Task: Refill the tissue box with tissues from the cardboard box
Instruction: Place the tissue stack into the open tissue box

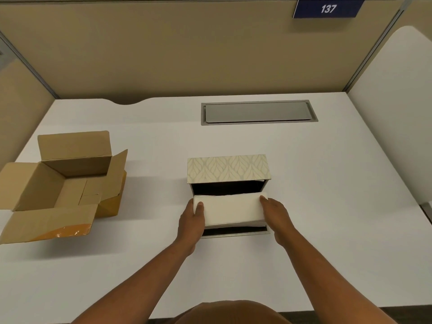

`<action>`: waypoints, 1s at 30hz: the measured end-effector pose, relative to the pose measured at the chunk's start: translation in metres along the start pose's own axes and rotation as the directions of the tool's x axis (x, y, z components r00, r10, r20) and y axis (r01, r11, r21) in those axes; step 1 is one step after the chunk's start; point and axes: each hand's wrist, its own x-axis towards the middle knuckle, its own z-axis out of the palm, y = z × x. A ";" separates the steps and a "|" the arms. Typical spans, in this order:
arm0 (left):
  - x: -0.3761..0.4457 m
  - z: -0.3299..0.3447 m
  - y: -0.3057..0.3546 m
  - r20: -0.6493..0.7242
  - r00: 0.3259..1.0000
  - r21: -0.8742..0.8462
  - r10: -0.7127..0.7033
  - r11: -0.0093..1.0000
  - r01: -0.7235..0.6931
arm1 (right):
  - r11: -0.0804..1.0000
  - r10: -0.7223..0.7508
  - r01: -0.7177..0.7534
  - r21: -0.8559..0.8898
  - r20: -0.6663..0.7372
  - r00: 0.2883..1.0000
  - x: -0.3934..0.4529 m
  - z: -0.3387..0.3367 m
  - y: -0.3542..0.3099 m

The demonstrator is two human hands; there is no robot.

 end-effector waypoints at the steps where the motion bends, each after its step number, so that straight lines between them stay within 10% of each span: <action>1: 0.000 0.001 0.000 -0.008 1.000 -0.012 -0.010 1.000 0.009 | 1.000 0.008 -0.008 0.005 0.008 1.000 0.000 0.000 0.000; 16: 0.004 0.003 0.000 -0.045 0.999 0.016 -0.021 1.000 0.022 | 0.980 0.100 -0.130 0.147 0.194 0.976 0.025 -0.021 0.002; 23: 0.016 -0.016 0.015 -0.200 0.977 -0.003 0.076 0.997 -0.079 | 0.977 -0.019 0.009 0.212 0.048 0.999 0.045 -0.049 -0.038; 30: 0.035 -0.031 0.063 -0.051 0.990 -0.029 0.134 0.990 -0.135 | 0.977 -0.213 0.215 -0.010 0.100 0.972 0.034 -0.050 -0.068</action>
